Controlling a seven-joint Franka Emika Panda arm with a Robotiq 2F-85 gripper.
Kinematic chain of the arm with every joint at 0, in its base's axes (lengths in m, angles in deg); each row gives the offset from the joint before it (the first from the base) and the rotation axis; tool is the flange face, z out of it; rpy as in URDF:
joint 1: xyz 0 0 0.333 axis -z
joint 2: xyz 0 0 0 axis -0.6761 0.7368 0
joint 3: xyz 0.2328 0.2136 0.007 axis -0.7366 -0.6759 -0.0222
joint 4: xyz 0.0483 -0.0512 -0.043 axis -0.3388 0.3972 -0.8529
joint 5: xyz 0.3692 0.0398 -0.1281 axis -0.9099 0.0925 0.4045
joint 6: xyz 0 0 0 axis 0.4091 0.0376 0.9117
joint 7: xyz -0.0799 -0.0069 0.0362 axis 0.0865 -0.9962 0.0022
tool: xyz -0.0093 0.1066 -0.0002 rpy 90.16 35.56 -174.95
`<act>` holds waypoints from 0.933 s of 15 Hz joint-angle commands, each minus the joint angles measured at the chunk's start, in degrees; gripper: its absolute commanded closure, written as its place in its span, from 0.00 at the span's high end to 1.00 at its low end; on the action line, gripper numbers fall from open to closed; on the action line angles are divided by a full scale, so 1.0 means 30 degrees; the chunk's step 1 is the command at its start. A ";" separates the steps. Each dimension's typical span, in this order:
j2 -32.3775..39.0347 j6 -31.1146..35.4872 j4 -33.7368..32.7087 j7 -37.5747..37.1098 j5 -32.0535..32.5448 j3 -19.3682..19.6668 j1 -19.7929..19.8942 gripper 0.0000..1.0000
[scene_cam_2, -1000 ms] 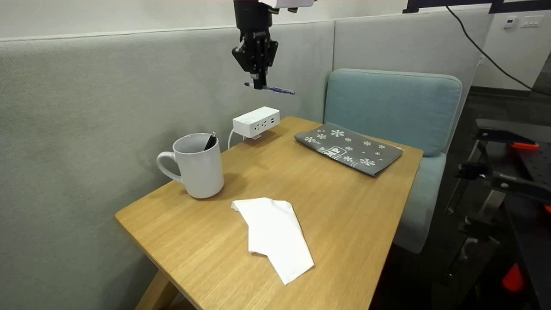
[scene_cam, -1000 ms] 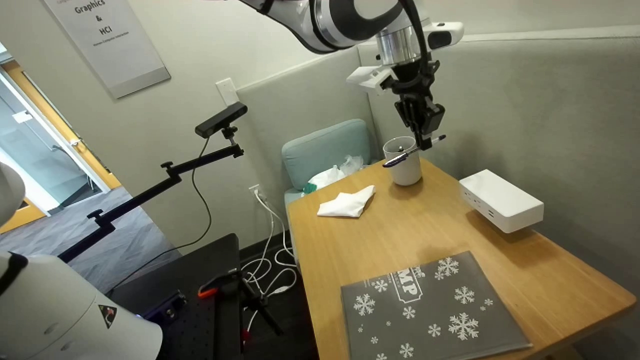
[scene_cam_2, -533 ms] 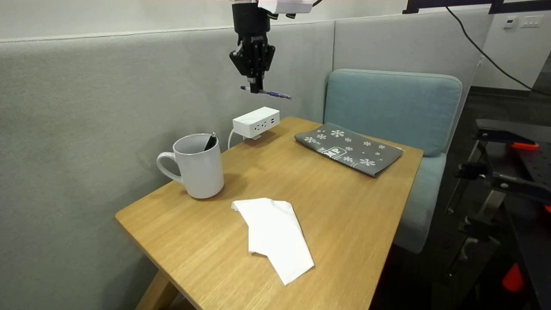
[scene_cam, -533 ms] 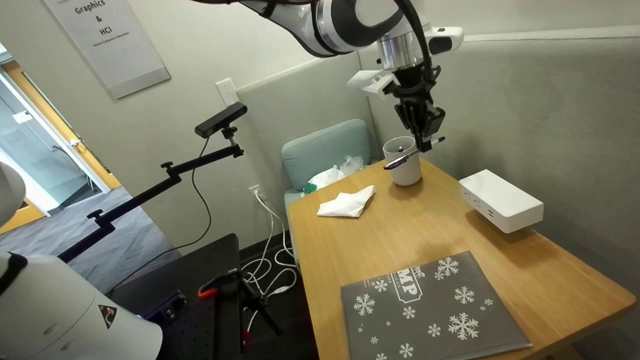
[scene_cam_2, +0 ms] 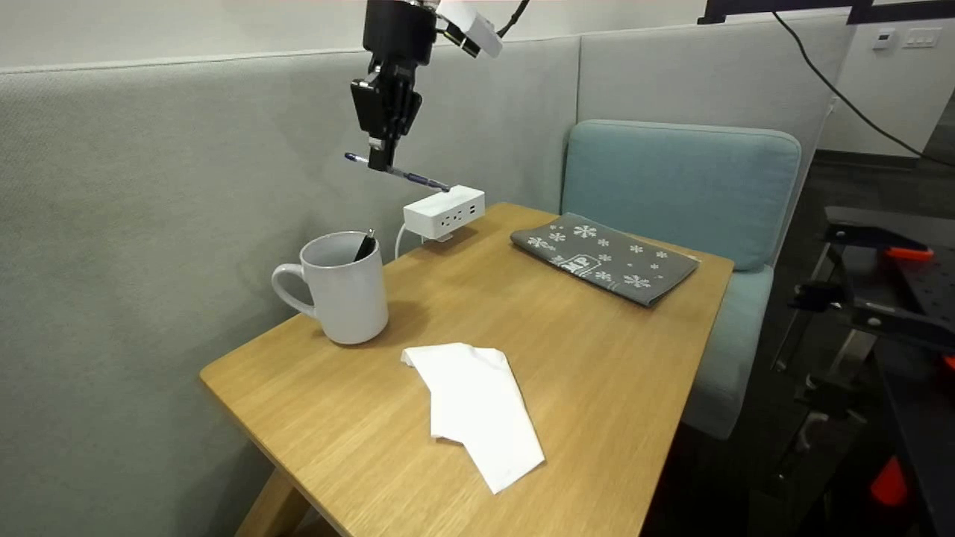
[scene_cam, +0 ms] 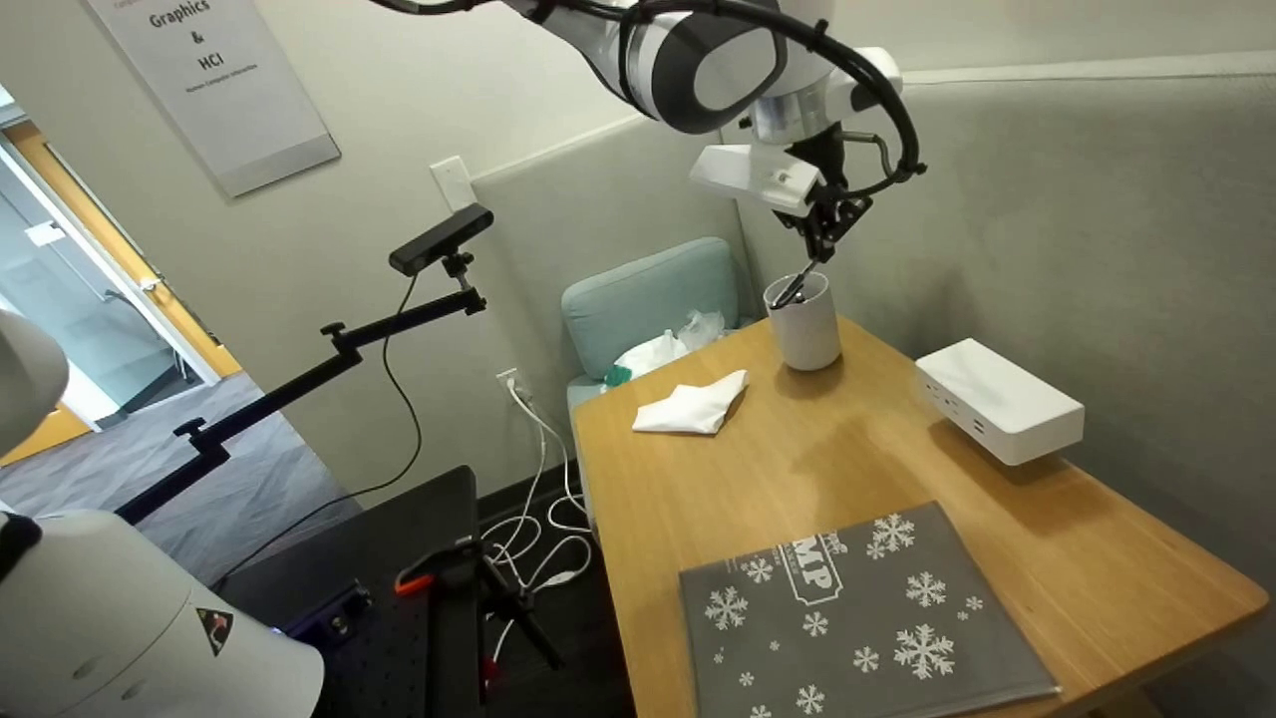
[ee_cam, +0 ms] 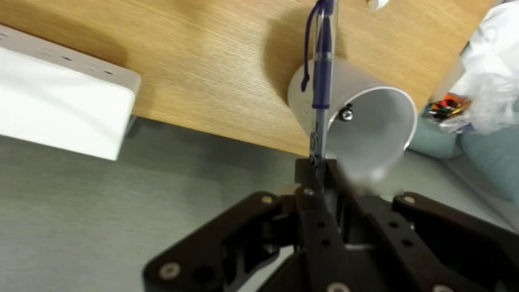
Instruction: Put the pen into the white cup
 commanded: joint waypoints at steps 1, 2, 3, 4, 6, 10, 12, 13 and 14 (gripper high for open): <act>0.0275 0.0722 0.0218 0.4684 -0.2223 -0.2644 0.2036 0.03; 0.0402 0.0597 0.0204 0.6078 -0.2835 -0.3382 0.2617 0.03; 0.0488 0.0421 0.0225 0.7467 -0.3414 -0.4095 0.3168 0.03; 0.0591 0.0159 0.0190 0.8870 -0.4002 -0.4678 0.3639 0.03; 0.0755 -0.0486 0.0148 1.1602 -0.5103 -0.5658 0.4409 0.03; 0.1127 -0.2934 -0.0295 1.6490 -0.7177 -0.6547 0.5219 0.03; 0.0784 -0.3040 -0.0266 1.5815 -0.7555 -0.5161 0.3999 0.10; 0.0769 -0.3933 -0.0379 1.6231 -0.7860 -0.5051 0.3970 0.10; 0.0765 -0.4313 -0.0455 1.6446 -0.7957 -0.5007 0.3967 0.10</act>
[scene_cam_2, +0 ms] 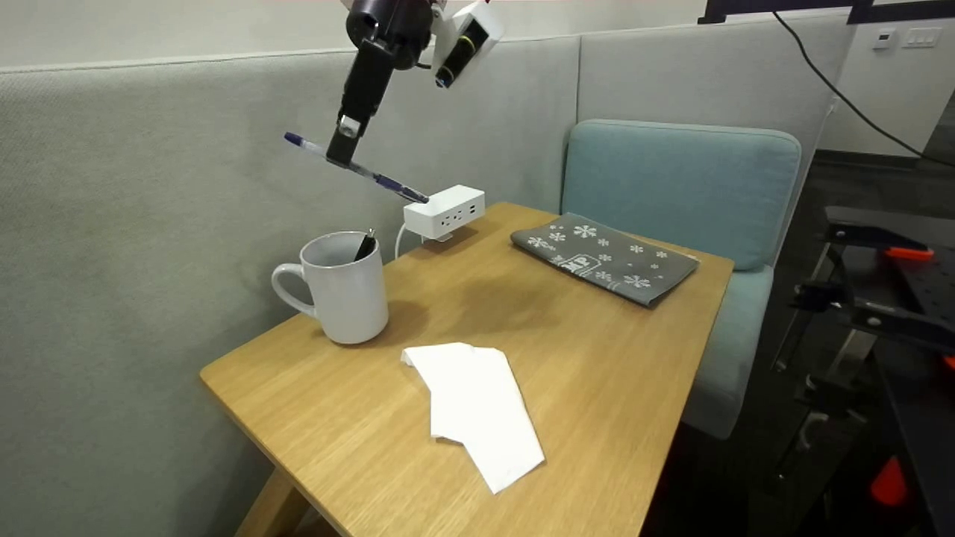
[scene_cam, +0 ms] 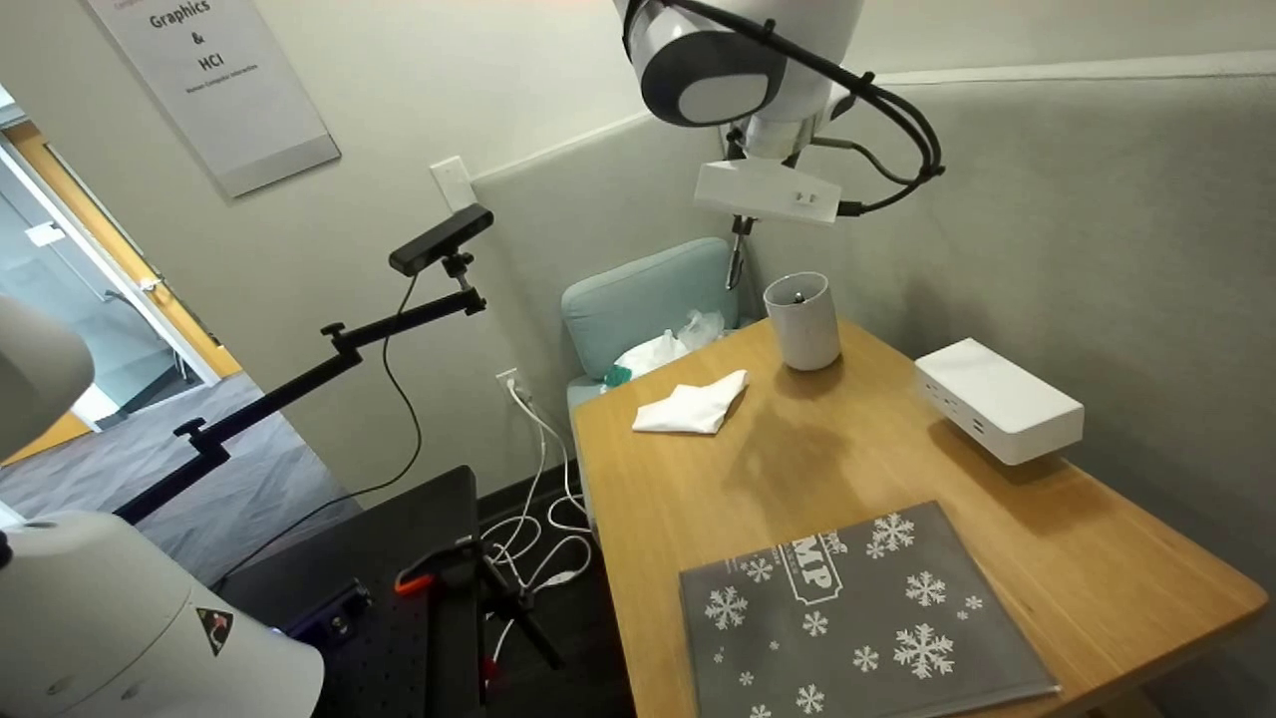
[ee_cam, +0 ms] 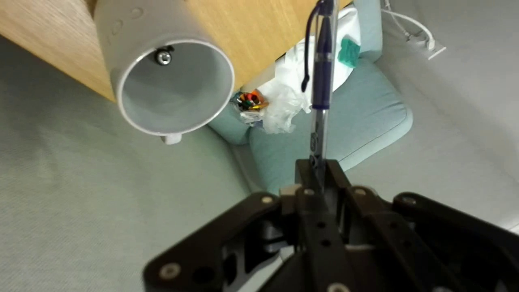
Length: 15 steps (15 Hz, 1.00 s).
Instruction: Put the pen into the white cup
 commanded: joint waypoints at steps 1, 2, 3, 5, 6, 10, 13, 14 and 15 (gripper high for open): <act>-0.0298 -0.0460 -0.0176 0.0482 -0.0913 0.1118 -0.0926 0.03; -0.0239 -0.0099 -0.0222 0.1156 -0.1051 0.1141 -0.0932 0.03; -0.0099 0.0168 -0.0267 0.2262 -0.1629 0.1016 -0.0820 0.03; -0.0109 0.0895 -0.0121 0.4522 -0.2419 0.1232 -0.1001 0.03; -0.0121 0.1176 -0.0031 0.5952 -0.2985 0.1212 -0.0958 0.03; 0.0183 0.2488 0.0296 1.1565 -0.5157 -0.0180 0.0255 0.03; 0.0785 0.3414 0.0417 1.5801 -0.7209 -0.1376 0.1144 0.03; 0.1035 0.3501 0.0425 1.6975 -0.7856 -0.1776 0.1484 0.03; 0.0861 0.3163 0.0304 1.8655 -0.9919 -0.0685 0.0603 0.03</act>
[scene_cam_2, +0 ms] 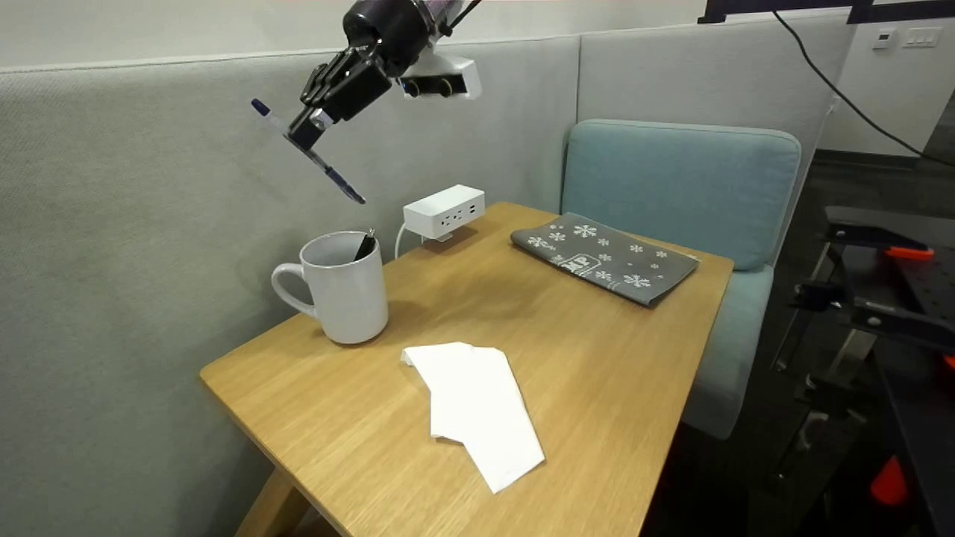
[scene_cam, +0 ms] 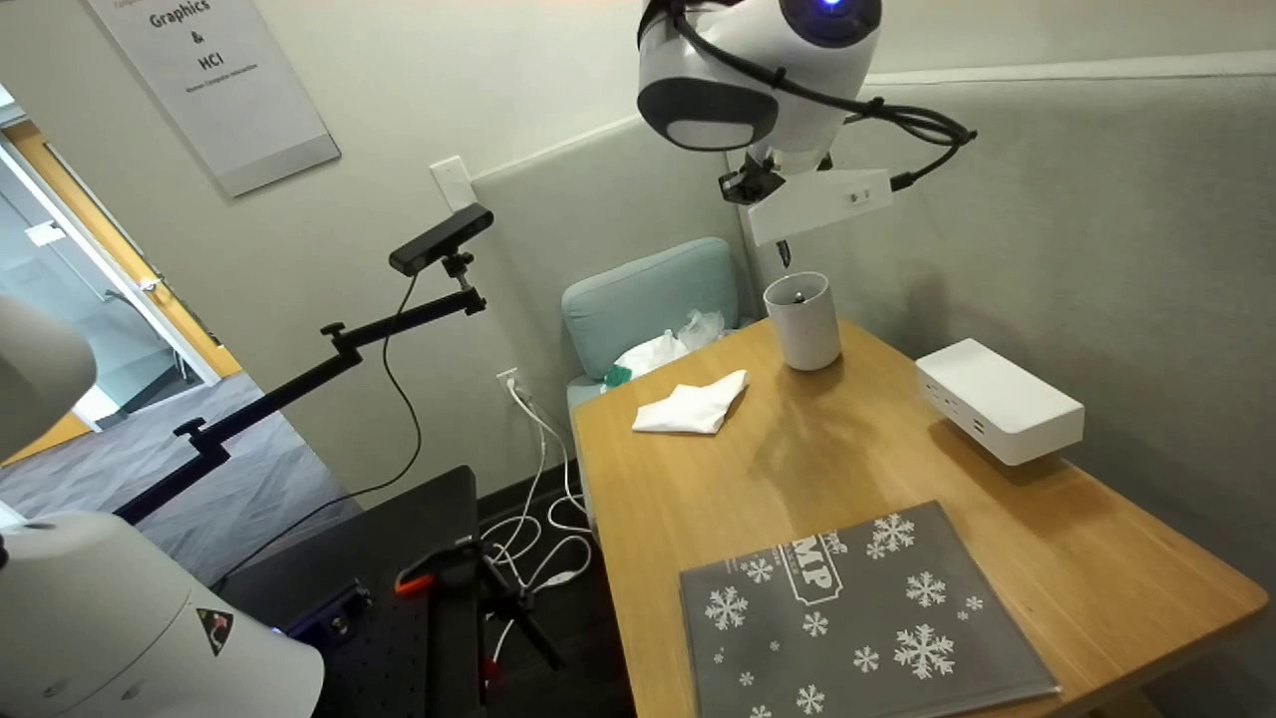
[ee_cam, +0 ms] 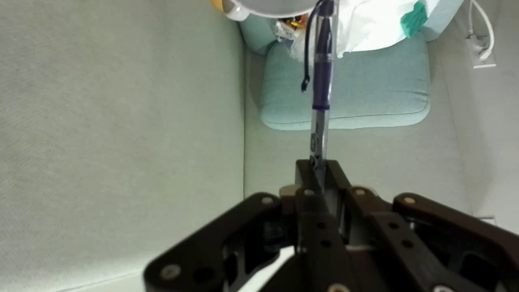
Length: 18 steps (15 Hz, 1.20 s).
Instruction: Put the pen into the white cup
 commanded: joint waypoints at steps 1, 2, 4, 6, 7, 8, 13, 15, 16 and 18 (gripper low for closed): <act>0.0202 0.0110 0.0225 0.5181 -0.4493 0.0182 -0.0036 0.03; 0.0832 0.0604 0.0433 0.6242 -0.4669 -0.1358 0.1297 0.03; 0.0418 -0.0916 0.0370 0.9277 -0.8294 0.0694 -0.0083 0.03; 0.0239 -0.2265 0.0525 1.1427 -1.0734 0.2015 -0.0770 0.03; 0.0110 -0.2986 0.0648 1.2158 -1.1720 0.2821 -0.1271 0.03; 0.0036 -0.3758 0.0760 1.2606 -1.2475 0.3624 -0.1734 0.03; 0.0040 -0.6478 0.1159 1.3240 -1.5039 0.7098 -0.4072 0.03; 0.0132 -0.6973 0.0947 1.2745 -1.5255 0.8071 -0.4839 0.03; 0.0135 -0.7128 0.1008 1.2804 -1.5433 0.8411 -0.5124 0.03; 0.0247 -0.7291 0.0989 1.2842 -1.5642 0.8940 -0.5608 0.03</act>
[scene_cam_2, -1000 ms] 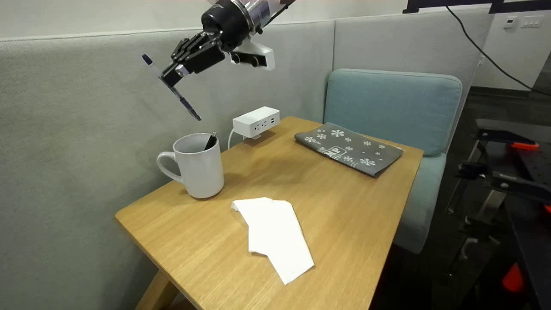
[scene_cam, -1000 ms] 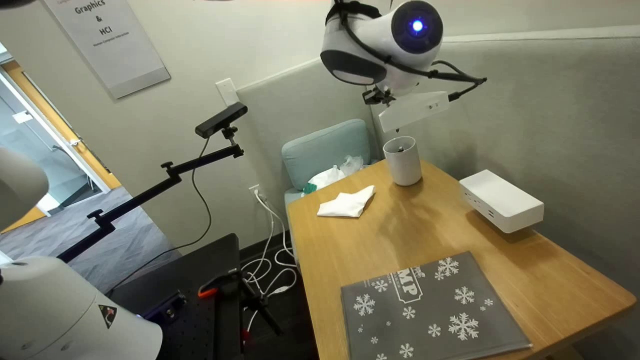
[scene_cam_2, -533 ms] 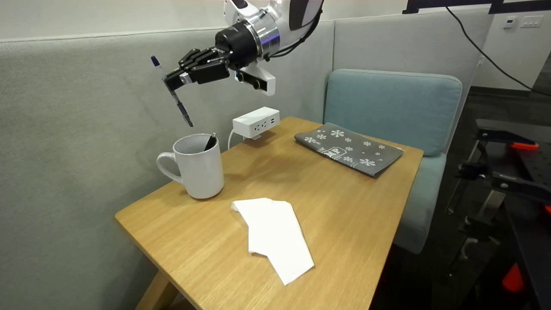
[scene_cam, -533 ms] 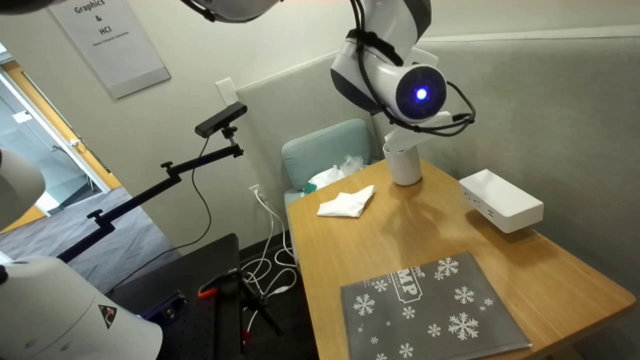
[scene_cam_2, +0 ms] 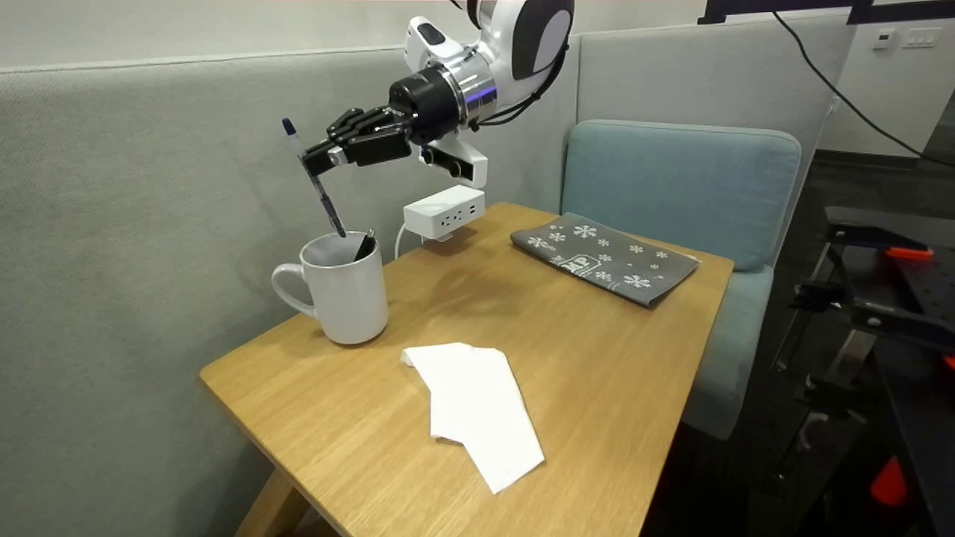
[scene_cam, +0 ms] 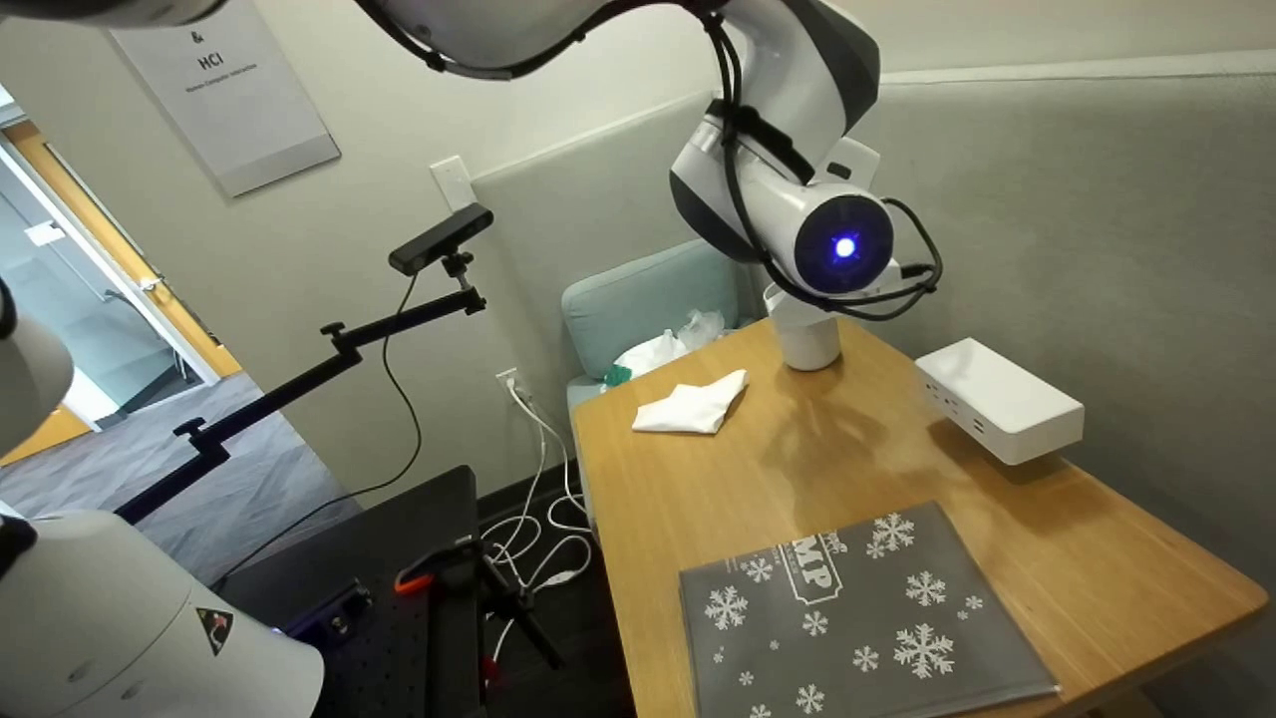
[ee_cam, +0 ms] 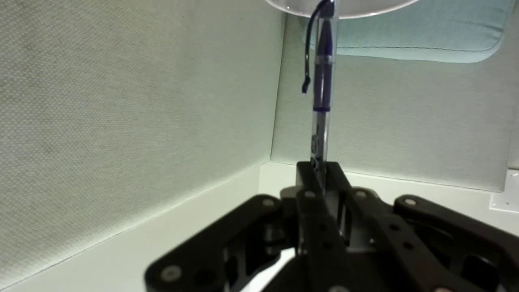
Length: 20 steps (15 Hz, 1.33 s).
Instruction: Put the pen into the white cup
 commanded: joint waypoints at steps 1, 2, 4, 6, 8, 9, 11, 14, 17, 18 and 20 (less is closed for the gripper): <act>-0.0453 -0.0819 0.0559 0.0240 -0.0791 0.1199 -0.1036 0.03; -0.0379 -0.0759 0.0594 0.0286 -0.0869 0.1352 -0.1237 0.03; -0.0178 -0.0654 0.0564 0.0181 -0.0937 0.1607 -0.1589 0.03; -0.0003 -0.0433 0.0545 0.0105 -0.0971 0.1826 -0.1887 0.03; 0.0171 -0.0242 0.0516 0.0048 -0.0995 0.2046 -0.2109 0.03; 0.0237 -0.0201 0.0513 0.0028 -0.0997 0.2105 -0.2168 0.03; 0.0292 -0.0031 0.0549 0.0001 -0.1045 0.2254 -0.2295 0.03; 0.0202 0.0010 0.0674 0.0105 -0.1257 0.2338 -0.2304 0.43; 0.0088 -0.0021 0.0745 0.0135 -0.1493 0.2385 -0.2336 0.65; 0.0089 -0.0012 0.0739 0.0103 -0.1537 0.2410 -0.2359 0.73; 0.0076 0.0003 0.0738 0.0084 -0.1666 0.2466 -0.2411 0.89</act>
